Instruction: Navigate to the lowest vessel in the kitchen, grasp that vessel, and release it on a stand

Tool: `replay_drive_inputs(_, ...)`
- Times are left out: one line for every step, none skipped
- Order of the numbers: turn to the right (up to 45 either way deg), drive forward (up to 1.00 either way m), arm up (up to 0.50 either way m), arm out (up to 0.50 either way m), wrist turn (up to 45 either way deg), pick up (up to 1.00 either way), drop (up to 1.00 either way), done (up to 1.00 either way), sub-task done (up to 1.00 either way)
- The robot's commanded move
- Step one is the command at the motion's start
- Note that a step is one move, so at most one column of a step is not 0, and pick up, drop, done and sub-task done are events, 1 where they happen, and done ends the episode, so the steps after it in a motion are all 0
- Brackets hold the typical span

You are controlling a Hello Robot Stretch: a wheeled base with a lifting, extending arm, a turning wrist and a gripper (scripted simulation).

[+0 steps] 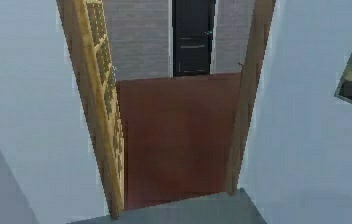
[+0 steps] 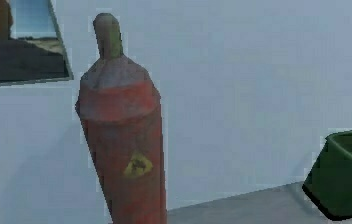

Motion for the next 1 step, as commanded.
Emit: replay_drive_inputs(0.0, 0.15, 0.0, 0.0, 0.0, 0.0, 0.0, 0.0, 0.0)
